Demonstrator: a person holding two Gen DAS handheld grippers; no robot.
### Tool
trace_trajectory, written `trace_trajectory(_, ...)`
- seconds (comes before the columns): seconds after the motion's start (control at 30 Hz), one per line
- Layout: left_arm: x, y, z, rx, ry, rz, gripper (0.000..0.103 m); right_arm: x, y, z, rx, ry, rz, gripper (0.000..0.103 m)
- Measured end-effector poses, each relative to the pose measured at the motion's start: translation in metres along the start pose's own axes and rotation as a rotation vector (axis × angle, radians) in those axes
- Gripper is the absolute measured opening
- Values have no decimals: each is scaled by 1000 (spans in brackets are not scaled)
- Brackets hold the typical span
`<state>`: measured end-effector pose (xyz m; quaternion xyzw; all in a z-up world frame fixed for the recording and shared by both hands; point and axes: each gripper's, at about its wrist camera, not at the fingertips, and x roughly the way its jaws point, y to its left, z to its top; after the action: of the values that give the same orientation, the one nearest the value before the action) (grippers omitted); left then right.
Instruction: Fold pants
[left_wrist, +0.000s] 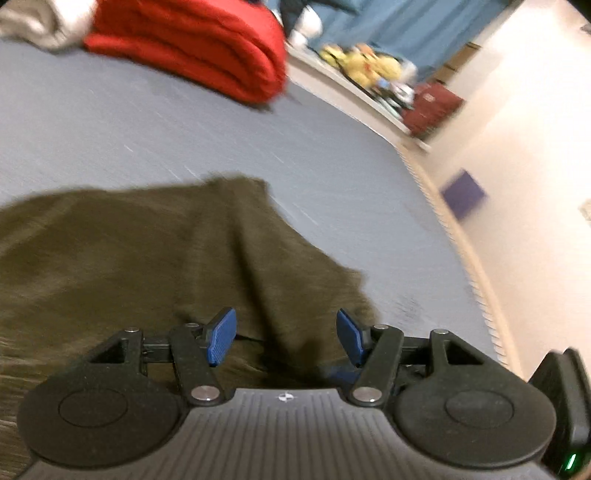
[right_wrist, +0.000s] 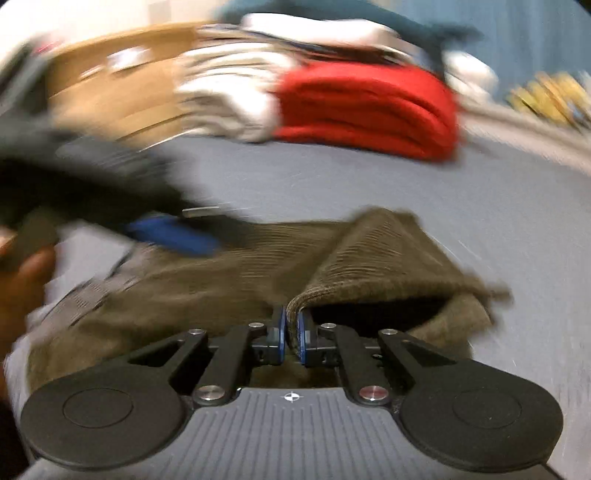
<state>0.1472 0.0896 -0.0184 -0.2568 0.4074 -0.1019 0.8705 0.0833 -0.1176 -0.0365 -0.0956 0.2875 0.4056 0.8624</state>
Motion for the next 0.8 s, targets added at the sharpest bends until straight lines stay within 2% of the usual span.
trace_trajectory(0.1,17,-8,-4,59,94,-63,67,-8,17,-6,-93,30,103,7)
trace_trajectory(0.2,39,-20,-17,183,188,-9,67,-6,15,-14,-82,58,98,7)
trace_trajectory(0.23,45,-22,-22,212,202,23,63,-6,11,-14,-56,60,101,7)
trace_trajectory(0.27,48,-22,-24,223,194,40,41,-7,6,-14,-27,56,109,8)
trace_trajectory(0.3,51,-21,-25,220,197,47,30,-8,2,-14,4,66,132,10)
trace_trajectory(0.37,50,-16,-23,203,170,84,24,-11,-7,-15,56,76,175,11)
trace_trajectory(0.4,48,-13,-19,196,153,101,23,-13,-13,-14,89,88,204,14)
trace_trajectory(0.47,43,-10,-18,187,129,128,22,-19,-32,-13,175,102,257,37)
trace_trajectory(0.5,41,-8,-16,181,123,126,22,-23,-44,-12,224,87,258,40)
trace_trajectory(0.6,35,-16,-20,251,104,127,22,-28,-82,-12,444,30,242,44)
trace_trajectory(0.7,30,-32,-30,341,85,130,22,-22,-110,-16,681,-23,267,45)
trace_trajectory(0.77,28,-36,-33,374,71,128,22,-14,-115,-16,756,-35,284,45)
trace_trajectory(0.8,28,-36,-33,383,62,128,22,-6,-116,-15,794,-11,280,45)
